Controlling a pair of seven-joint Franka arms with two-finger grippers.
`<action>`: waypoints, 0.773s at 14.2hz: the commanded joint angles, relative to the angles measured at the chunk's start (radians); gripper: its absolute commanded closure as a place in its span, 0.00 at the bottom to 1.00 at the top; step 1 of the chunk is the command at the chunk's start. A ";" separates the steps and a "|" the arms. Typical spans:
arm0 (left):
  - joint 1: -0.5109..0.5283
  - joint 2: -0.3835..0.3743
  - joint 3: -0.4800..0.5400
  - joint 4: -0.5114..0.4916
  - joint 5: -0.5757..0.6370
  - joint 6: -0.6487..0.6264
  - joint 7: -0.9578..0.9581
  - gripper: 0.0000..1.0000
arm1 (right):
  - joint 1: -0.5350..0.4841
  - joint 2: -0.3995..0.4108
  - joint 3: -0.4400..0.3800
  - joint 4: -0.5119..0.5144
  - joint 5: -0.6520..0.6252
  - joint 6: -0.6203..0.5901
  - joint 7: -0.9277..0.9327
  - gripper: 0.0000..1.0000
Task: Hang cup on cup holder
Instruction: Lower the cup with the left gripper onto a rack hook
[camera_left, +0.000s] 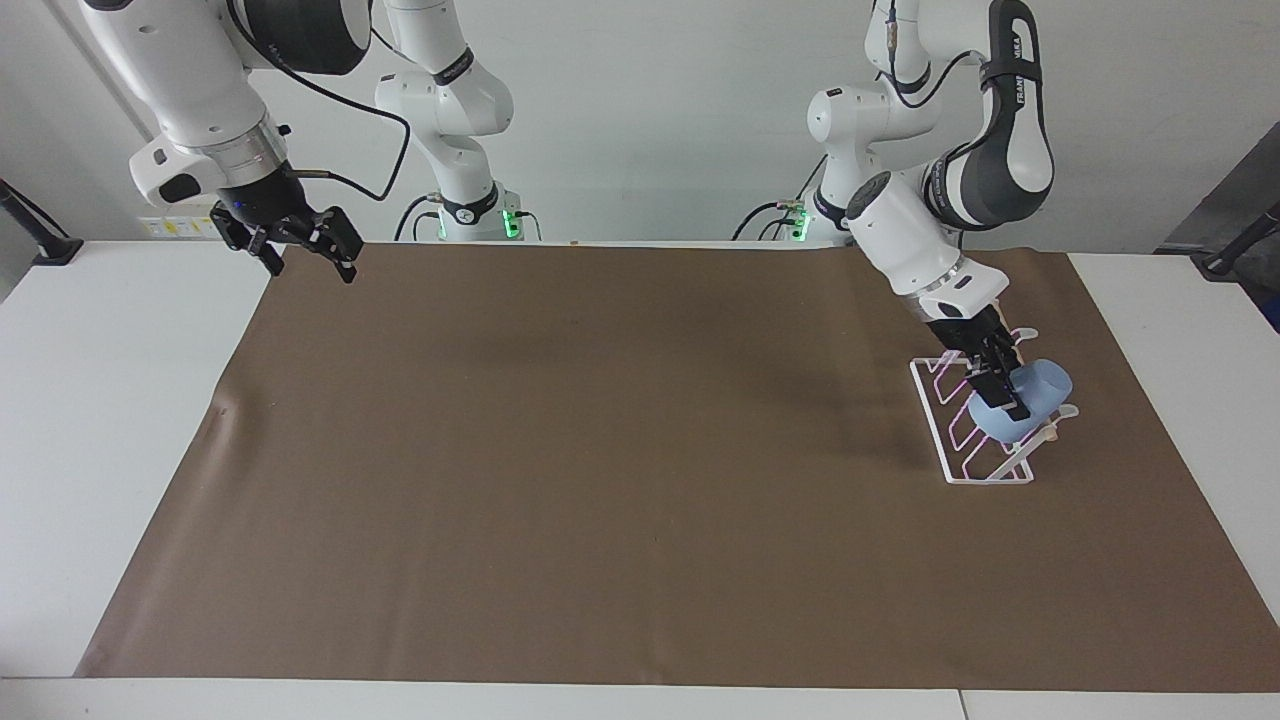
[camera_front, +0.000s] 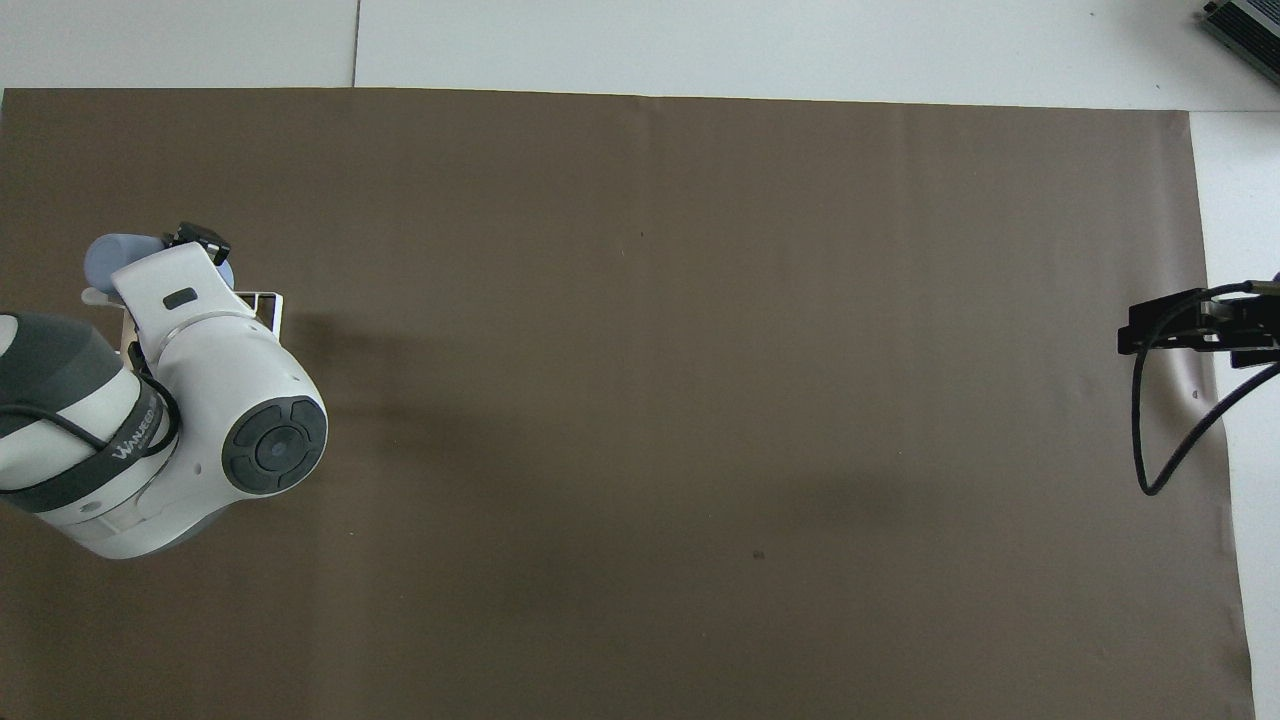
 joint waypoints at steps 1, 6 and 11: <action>0.021 -0.018 -0.007 -0.024 0.024 0.033 -0.028 0.50 | -0.003 -0.007 0.006 -0.008 -0.009 -0.007 0.015 0.00; 0.030 -0.017 -0.007 -0.024 0.024 0.053 -0.028 0.31 | -0.003 -0.007 0.006 -0.008 -0.009 -0.007 0.015 0.00; 0.039 -0.015 -0.007 -0.024 0.024 0.075 -0.054 0.08 | -0.003 -0.007 0.006 -0.008 -0.009 -0.007 0.015 0.00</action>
